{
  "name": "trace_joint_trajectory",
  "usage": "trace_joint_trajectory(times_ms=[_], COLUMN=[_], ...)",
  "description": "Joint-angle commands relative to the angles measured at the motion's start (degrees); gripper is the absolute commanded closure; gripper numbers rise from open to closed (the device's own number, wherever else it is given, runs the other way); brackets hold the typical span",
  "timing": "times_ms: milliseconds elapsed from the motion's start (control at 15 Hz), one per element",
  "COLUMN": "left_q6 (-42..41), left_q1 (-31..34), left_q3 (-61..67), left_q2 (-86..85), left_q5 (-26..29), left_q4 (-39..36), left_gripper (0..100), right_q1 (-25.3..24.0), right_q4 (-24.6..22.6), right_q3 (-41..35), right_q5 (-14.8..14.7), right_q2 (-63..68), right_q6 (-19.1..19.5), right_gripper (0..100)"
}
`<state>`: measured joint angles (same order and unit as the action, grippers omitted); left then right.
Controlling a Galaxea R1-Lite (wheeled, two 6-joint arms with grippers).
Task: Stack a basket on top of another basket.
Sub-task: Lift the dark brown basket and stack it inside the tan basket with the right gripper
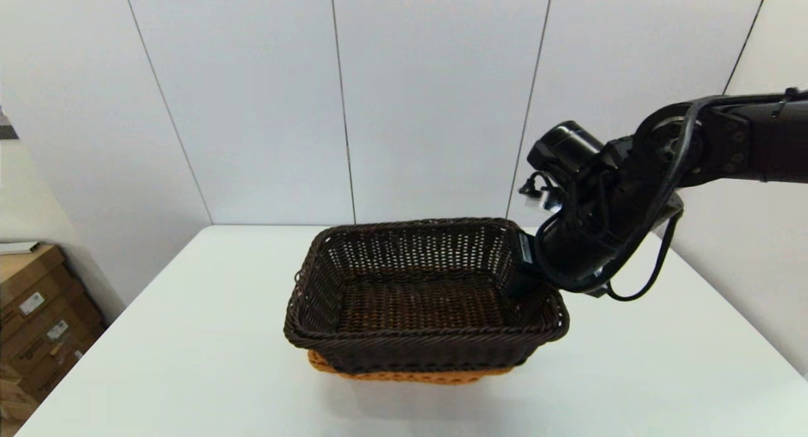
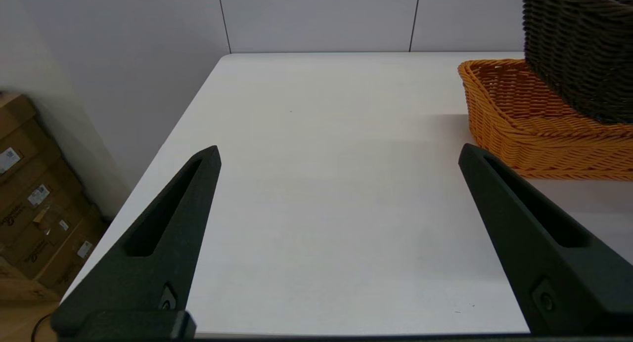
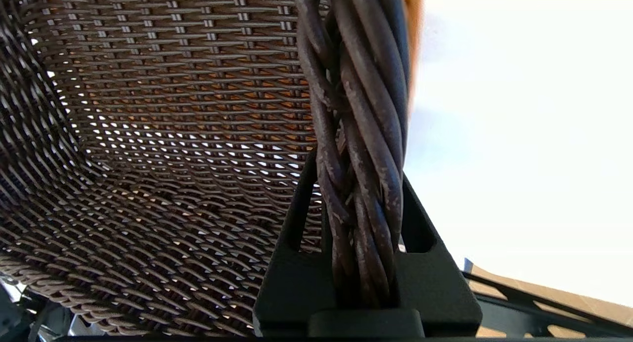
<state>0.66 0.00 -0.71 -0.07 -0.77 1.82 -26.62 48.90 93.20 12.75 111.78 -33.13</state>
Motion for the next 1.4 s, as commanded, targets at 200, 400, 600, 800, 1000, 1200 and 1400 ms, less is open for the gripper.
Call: trace_joint_trajectory(times_ms=[200,400,600,800,1000,1200,1400], left_q6=[0.0,0.0,0.0,0.0,0.0,0.0,0.0], left_q1=[0.0,0.0,0.0,0.0,0.0,0.0,0.0], left_q3=[0.0,0.0,0.0,0.0,0.0,0.0,0.0], left_q2=[0.0,0.0,0.0,0.0,0.0,0.0,0.0], left_q5=[0.0,0.0,0.0,0.0,-0.1,0.0,0.0], left_q4=[0.0,0.0,0.0,0.0,-0.1,0.0,-0.1], left_gripper=[0,0,0,0,0,0,0], right_q1=[-0.5,-0.7,-0.7,-0.6,-0.3,0.0,0.6], right_q4=[0.2,0.2,0.2,0.1,0.1,0.1,0.1], right_q3=[5.6,7.6,8.0,8.1,8.4,8.6,8.5], right_q5=[0.2,0.3,0.3,0.3,0.6,1.1,1.2], right_q2=[5.1,7.0,7.9,8.4,8.7,9.5,10.6], right_q6=[-0.5,-0.6,-0.4,-0.4,-0.2,-0.1,0.0], right_gripper=[100,100,100,100,100,100,100])
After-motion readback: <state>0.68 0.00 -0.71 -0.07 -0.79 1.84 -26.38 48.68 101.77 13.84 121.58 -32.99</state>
